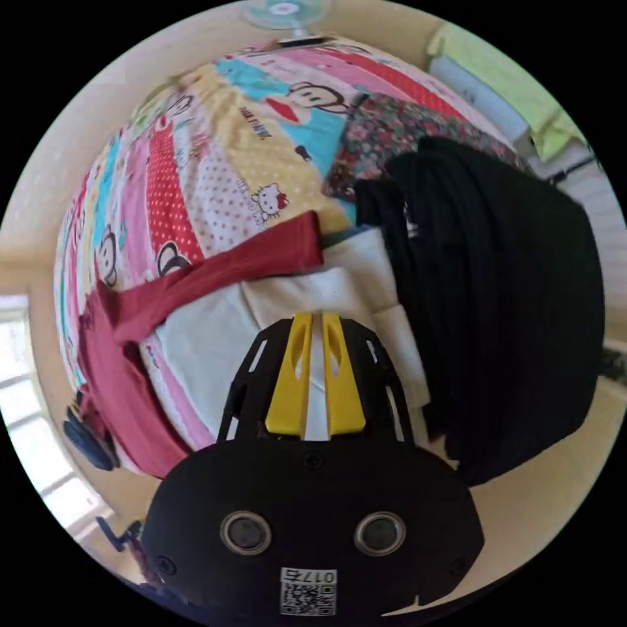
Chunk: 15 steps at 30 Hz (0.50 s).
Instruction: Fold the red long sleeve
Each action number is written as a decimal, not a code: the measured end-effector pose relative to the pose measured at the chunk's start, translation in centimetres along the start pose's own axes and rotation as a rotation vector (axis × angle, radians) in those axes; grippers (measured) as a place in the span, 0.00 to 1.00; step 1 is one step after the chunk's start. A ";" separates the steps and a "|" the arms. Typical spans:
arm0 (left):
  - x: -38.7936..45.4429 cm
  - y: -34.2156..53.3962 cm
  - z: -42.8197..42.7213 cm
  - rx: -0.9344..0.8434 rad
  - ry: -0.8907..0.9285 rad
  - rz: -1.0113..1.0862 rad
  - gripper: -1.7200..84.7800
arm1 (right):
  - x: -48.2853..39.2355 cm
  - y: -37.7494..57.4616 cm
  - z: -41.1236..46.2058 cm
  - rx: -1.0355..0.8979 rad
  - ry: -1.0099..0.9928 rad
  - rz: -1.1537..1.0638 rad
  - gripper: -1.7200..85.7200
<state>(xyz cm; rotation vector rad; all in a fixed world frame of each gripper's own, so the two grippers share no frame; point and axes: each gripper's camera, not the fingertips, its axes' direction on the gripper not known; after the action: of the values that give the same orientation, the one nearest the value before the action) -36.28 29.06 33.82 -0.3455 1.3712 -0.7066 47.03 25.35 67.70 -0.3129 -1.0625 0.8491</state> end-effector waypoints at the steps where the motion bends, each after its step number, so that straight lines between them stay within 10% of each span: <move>1: 0.0 0.1 -0.2 0.003 -0.004 -0.002 0.10 | 0.8 0.5 -0.6 0.034 -0.086 0.020 0.10; 15: 0.3 -0.2 -3.7 0.028 0.041 -0.049 0.11 | 5.4 -1.4 1.5 0.180 -0.427 0.287 0.07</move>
<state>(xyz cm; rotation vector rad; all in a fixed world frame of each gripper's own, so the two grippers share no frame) -39.86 29.36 33.02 -0.3450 1.3946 -0.7768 47.58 28.21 72.74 -0.1339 -1.3436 1.2997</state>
